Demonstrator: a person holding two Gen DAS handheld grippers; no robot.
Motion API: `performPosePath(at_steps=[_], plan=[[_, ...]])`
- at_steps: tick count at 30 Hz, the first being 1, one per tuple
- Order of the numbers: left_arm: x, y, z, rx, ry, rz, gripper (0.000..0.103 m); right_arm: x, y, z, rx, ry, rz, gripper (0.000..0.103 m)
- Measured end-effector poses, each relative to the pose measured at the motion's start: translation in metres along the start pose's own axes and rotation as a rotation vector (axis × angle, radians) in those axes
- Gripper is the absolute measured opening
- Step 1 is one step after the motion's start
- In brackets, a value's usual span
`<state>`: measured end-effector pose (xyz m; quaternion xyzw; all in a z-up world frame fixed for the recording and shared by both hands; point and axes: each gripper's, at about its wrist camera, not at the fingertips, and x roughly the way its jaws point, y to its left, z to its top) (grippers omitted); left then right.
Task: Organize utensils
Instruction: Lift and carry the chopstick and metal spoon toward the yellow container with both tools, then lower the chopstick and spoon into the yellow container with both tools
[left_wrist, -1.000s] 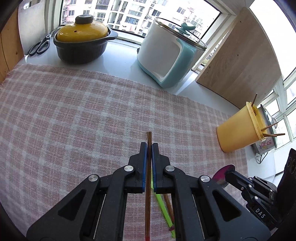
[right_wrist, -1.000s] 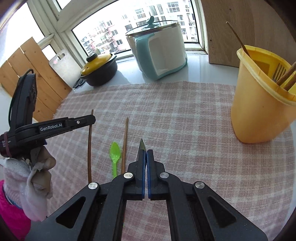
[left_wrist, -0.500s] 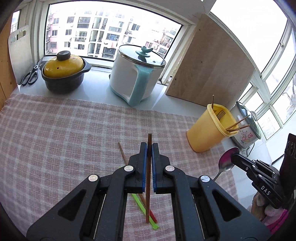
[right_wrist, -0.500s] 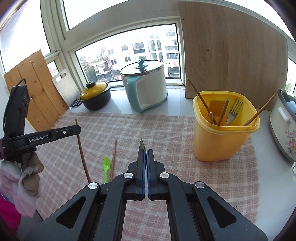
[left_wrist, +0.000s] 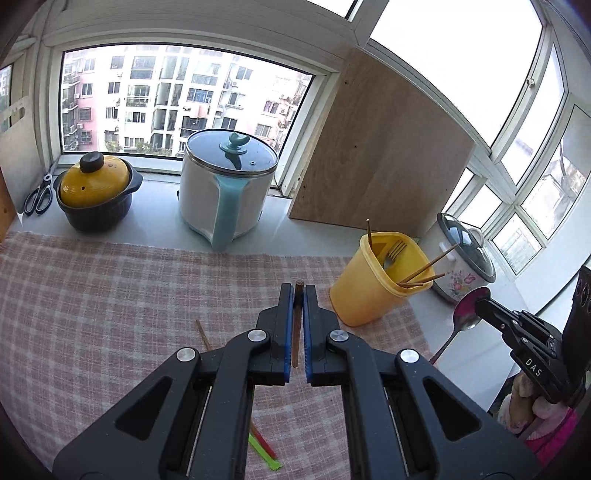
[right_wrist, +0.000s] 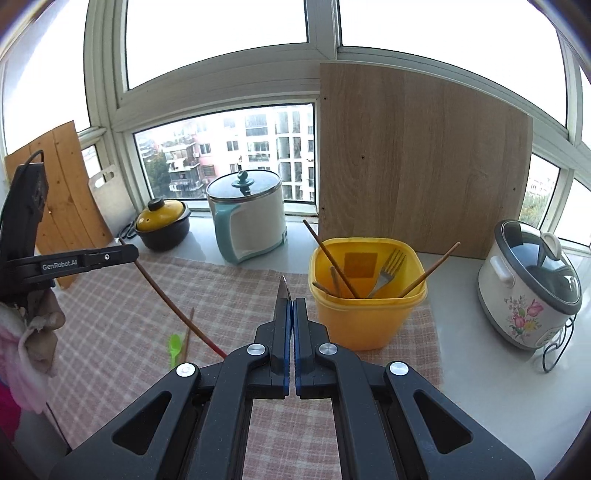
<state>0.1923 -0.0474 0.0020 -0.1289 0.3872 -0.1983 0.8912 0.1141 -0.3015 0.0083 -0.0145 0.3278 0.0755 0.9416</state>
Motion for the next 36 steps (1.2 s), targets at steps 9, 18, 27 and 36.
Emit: performPosePath(at_steps=[9, 18, 27, 36], plan=[[-0.009, -0.04, 0.032, 0.055, -0.059, -0.052, 0.002, -0.021, -0.031, 0.016, 0.002, -0.05, -0.071, 0.0], [-0.017, -0.072, 0.061, 0.086, -0.112, -0.092, 0.002, -0.028, -0.054, 0.031, 0.013, -0.09, -0.126, 0.0], [-0.011, -0.097, 0.08, 0.11, -0.132, -0.105, 0.002, -0.023, -0.063, 0.047, -0.012, -0.105, -0.166, 0.0], [0.008, -0.119, 0.107, 0.13, -0.148, -0.091, 0.002, -0.013, -0.073, 0.067, 0.0, -0.113, -0.18, 0.0]])
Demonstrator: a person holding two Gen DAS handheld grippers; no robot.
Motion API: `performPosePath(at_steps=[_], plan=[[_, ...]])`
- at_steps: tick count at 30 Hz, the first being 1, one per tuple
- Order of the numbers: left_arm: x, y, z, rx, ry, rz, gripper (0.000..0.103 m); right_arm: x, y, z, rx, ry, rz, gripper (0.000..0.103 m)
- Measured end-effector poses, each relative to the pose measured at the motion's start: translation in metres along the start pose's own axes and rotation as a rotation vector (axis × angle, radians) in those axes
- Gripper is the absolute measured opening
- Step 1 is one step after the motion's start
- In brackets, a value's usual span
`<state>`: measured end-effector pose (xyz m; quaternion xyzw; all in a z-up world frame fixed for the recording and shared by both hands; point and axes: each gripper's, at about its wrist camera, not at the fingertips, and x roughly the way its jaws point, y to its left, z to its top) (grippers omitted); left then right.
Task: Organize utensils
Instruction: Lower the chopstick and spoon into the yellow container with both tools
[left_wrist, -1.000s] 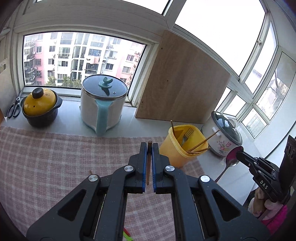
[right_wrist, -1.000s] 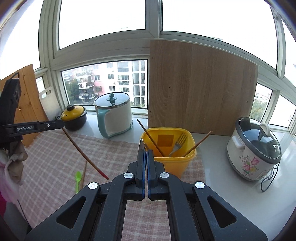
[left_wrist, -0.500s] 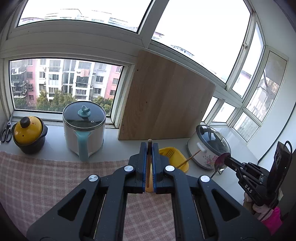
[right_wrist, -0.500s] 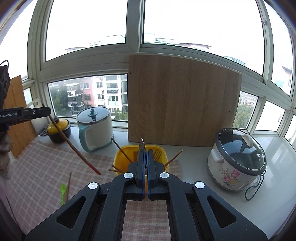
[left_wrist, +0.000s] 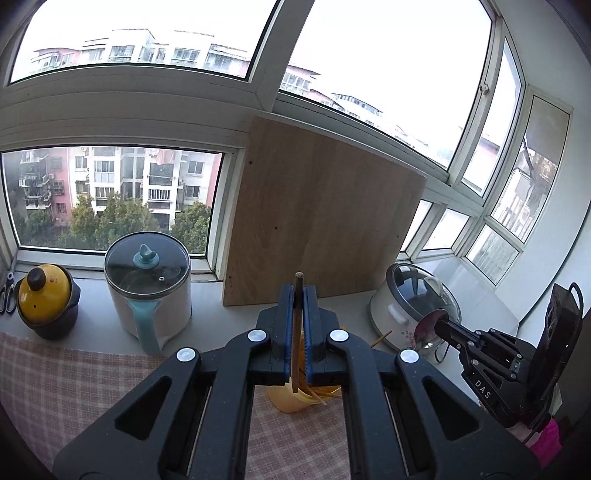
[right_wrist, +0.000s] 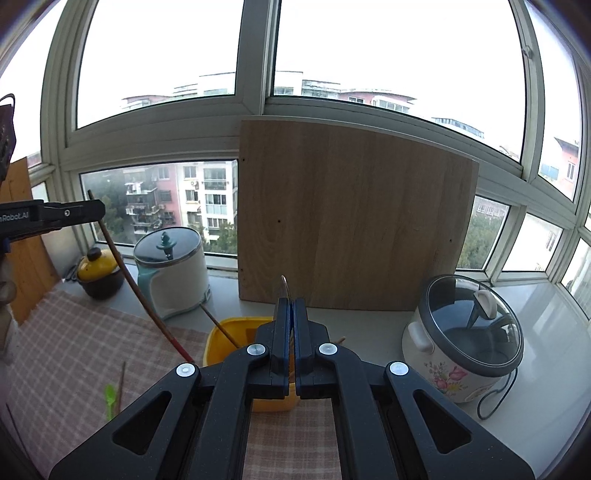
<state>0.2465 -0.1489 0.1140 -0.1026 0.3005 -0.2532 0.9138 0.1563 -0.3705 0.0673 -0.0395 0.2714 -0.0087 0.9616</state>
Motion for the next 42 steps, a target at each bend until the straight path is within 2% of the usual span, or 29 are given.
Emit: performPosePath(at_steps=[6, 19, 31, 42], plan=[[0.023, -0.009, 0.007, 0.007, 0.021, -0.002, 0.002, 0.015, -0.006, 0.01, -0.003, 0.006, -0.017, 0.0], [0.072, -0.015, -0.003, 0.002, 0.102, 0.014, 0.002, 0.056, -0.023, 0.013, 0.026, 0.044, -0.056, 0.0], [0.093, -0.009, -0.018, -0.004, 0.161, 0.028, 0.002, 0.09, -0.03, -0.005, 0.068, 0.11, -0.059, 0.0], [0.103, -0.002, -0.04, -0.038, 0.217, 0.012, 0.002, 0.098, -0.024, -0.022, 0.075, 0.163, -0.042, 0.0]])
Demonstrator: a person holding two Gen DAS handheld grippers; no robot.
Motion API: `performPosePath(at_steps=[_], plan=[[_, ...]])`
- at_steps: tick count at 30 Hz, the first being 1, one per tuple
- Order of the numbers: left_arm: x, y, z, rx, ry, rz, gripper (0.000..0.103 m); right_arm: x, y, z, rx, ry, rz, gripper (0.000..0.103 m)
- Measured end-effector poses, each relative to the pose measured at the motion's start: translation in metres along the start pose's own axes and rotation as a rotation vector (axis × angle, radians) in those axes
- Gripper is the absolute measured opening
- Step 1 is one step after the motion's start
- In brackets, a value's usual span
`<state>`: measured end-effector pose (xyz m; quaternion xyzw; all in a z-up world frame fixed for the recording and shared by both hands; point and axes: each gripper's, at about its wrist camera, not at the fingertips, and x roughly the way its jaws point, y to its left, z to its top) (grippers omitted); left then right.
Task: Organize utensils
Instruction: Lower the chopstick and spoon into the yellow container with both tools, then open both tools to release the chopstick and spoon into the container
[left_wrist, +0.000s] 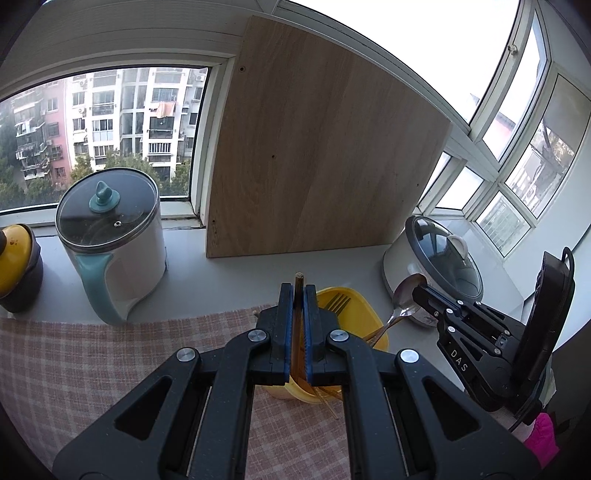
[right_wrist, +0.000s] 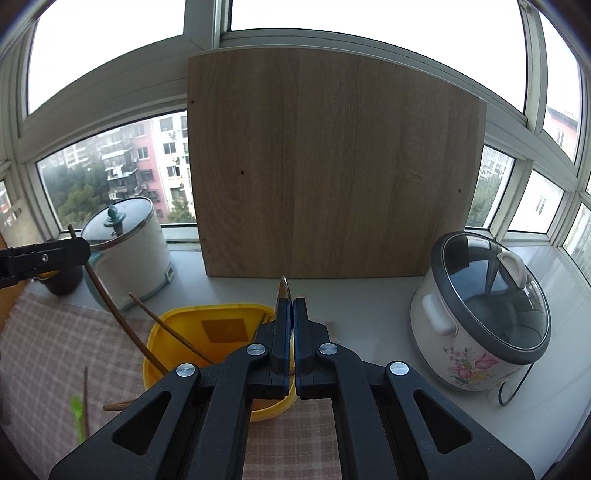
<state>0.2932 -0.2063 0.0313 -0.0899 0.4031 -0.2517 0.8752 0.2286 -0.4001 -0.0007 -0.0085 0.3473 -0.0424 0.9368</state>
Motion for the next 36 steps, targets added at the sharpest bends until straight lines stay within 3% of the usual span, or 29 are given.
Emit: performPosePath(at_steps=[14, 18, 32, 36], plan=[[-0.003, -0.002, -0.015, 0.022, 0.027, 0.008, 0.003, 0.002, 0.001, -0.008, 0.03, 0.084, 0.025, 0.003], [-0.009, -0.002, -0.022, 0.032, 0.024, 0.014, 0.003, -0.007, 0.002, -0.01, 0.029, 0.075, 0.029, 0.012], [-0.058, 0.003, -0.055, 0.052, -0.03, 0.063, 0.003, -0.05, 0.013, -0.019, 0.051, 0.017, 0.076, 0.013], [-0.074, 0.003, -0.069, 0.073, -0.052, 0.096, 0.003, -0.062, 0.017, -0.023, 0.05, 0.002, 0.094, 0.019]])
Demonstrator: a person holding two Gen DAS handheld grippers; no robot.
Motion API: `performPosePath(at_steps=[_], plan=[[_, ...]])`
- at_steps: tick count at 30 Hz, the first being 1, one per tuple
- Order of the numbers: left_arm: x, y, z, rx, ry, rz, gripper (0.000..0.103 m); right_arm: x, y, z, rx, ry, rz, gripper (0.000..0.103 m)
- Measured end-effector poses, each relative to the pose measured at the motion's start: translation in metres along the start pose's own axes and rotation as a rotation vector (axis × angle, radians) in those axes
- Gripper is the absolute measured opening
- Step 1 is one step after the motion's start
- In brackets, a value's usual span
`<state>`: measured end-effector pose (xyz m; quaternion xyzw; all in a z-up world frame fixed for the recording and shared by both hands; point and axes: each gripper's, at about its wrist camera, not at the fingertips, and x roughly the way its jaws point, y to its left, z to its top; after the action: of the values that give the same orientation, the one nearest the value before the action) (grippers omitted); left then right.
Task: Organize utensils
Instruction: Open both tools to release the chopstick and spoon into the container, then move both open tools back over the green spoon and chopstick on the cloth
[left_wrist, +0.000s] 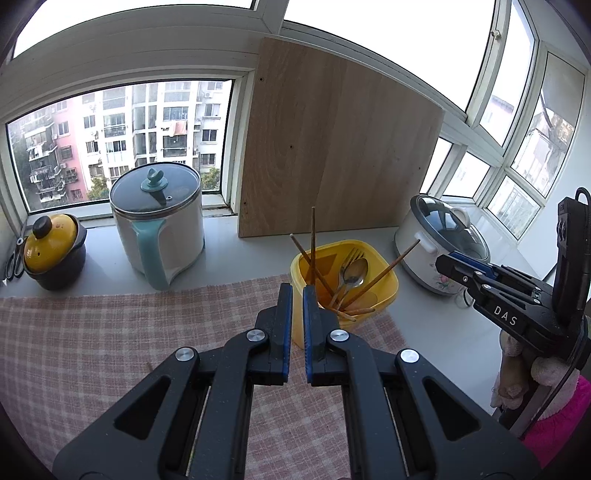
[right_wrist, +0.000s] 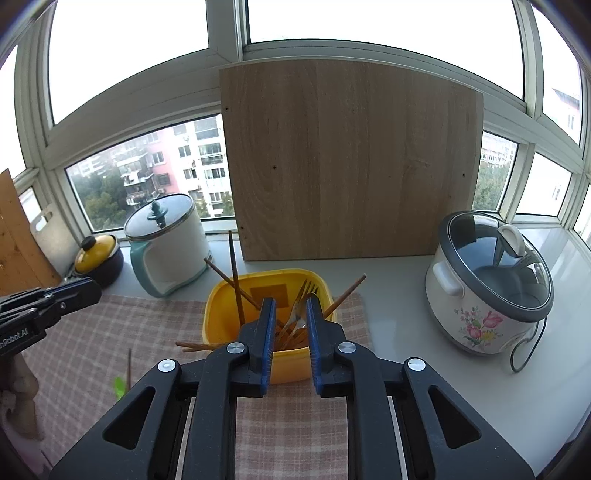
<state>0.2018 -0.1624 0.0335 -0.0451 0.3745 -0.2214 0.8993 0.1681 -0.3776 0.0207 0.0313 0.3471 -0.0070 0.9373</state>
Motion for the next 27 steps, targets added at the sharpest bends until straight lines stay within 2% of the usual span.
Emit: performPosePath(at_steps=[2, 7, 11, 14, 17, 18, 20, 24, 27], plan=[[-0.007, 0.002, -0.008, 0.005, -0.006, 0.014, 0.003, -0.005, 0.003, -0.003, -0.004, -0.005, 0.008, 0.023], [-0.019, 0.005, -0.03, 0.016, 0.001, 0.046, 0.004, -0.017, 0.011, -0.011, -0.025, -0.016, 0.025, 0.024], [-0.026, 0.006, -0.046, 0.03, 0.016, 0.056, 0.027, -0.025, 0.018, -0.019, -0.047, -0.028, 0.037, 0.041], [-0.032, 0.005, -0.055, 0.046, 0.025, 0.065, 0.027, -0.03, 0.023, -0.025, -0.063, -0.028, 0.041, 0.042], [-0.038, 0.005, -0.063, 0.058, 0.026, 0.08, 0.028, -0.034, 0.025, -0.032, -0.066, -0.026, 0.065, 0.056], [-0.04, 0.005, -0.066, 0.058, 0.026, 0.084, 0.031, -0.036, 0.027, -0.034, -0.071, -0.028, 0.072, 0.06], [-0.045, 0.007, -0.071, 0.051, 0.017, 0.094, 0.046, -0.039, 0.032, -0.039, -0.091, -0.029, 0.072, 0.063], [-0.051, 0.011, -0.083, 0.047, 0.008, 0.125, 0.056, -0.044, 0.045, -0.049, -0.141, -0.04, 0.067, 0.079], [-0.052, 0.015, -0.092, 0.043, 0.024, 0.135, 0.06, -0.046, 0.053, -0.055, -0.157, -0.035, 0.075, 0.08]])
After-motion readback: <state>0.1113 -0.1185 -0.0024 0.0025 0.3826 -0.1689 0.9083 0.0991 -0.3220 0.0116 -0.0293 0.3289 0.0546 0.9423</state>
